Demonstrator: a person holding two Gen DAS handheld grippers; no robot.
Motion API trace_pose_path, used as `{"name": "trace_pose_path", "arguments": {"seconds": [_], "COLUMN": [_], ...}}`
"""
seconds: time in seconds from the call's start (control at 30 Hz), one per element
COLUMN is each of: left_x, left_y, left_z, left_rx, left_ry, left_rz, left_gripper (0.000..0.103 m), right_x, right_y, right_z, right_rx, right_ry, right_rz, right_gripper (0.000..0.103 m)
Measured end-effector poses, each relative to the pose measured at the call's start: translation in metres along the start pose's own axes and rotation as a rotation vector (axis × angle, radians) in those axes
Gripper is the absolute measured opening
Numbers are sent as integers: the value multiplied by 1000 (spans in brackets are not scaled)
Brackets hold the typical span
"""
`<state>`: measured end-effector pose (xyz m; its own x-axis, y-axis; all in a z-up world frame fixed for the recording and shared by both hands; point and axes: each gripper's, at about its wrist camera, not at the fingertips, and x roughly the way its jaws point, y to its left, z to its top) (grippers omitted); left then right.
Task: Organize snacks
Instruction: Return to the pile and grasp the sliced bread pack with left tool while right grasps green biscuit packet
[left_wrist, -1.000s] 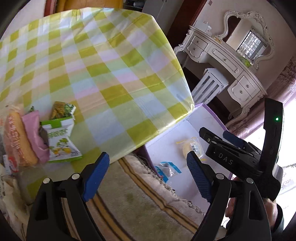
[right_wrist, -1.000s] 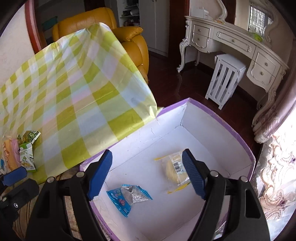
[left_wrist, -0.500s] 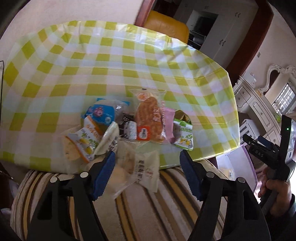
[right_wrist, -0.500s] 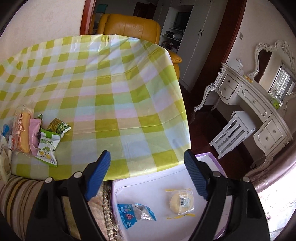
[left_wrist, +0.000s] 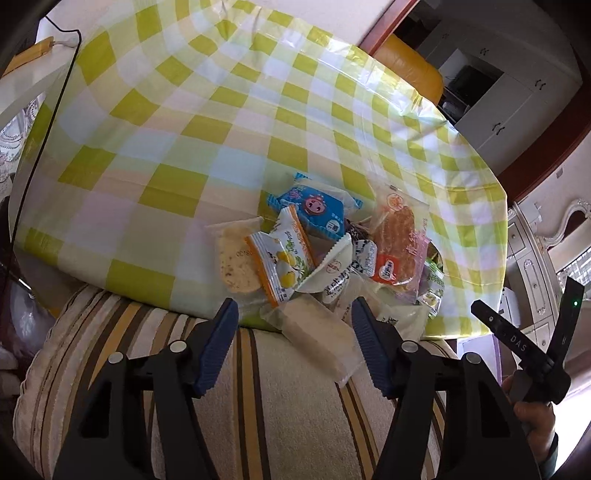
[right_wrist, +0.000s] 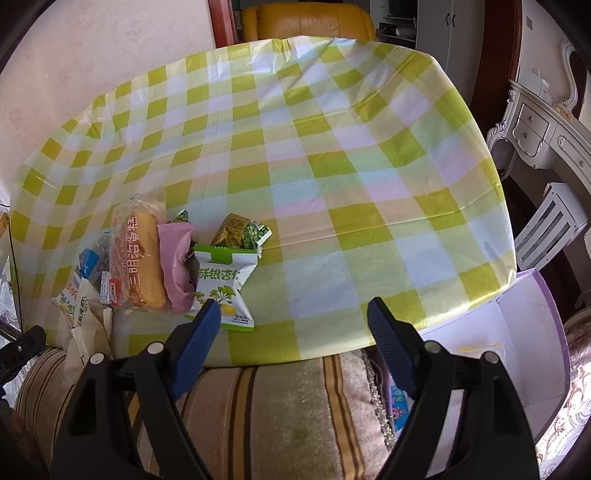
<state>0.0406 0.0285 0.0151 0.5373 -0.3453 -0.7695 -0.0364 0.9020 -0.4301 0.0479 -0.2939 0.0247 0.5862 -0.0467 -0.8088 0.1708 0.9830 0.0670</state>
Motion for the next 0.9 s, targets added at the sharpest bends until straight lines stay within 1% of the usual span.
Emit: {"name": "trace_pose_path", "arguments": {"seconds": [0.1,0.2,0.3,0.37,0.47,0.5,0.57,0.67,0.77,0.9], "left_x": [4,5,9,12,15,17,19,27,37,45], "left_y": [6,11,13,11,10,9,7,4,-5,-10], "left_z": [8,10,5,2,-3,-4,-3,-2,-1,2], "left_rx": [-19,-34,-44,-39,-60,-71,-65,-64,-22,-27], "left_ry": [-7,-5,42,73,119,131,143,186,230,252], "left_rz": [4,-15,-56,-57,-100,-117,-125,-119,-99,-79], "left_gripper": [61,61,61,61,61,61,61,61,61,62], "right_x": [7,12,15,20,25,26,30,35,39,45], "right_y": [8,18,28,33,39,40,42,44,46,49], "right_z": [0,-2,-2,-2,-1,-1,1,2,4,5], "right_rx": [-18,-40,-68,-78,-88,-90,-92,-95,-97,-102], "right_ry": [2,10,7,15,24,24,29,38,40,45], "right_rz": [3,11,36,34,38,39,38,36,31,26], "right_gripper": [81,81,81,81,81,81,81,81,81,81]}}
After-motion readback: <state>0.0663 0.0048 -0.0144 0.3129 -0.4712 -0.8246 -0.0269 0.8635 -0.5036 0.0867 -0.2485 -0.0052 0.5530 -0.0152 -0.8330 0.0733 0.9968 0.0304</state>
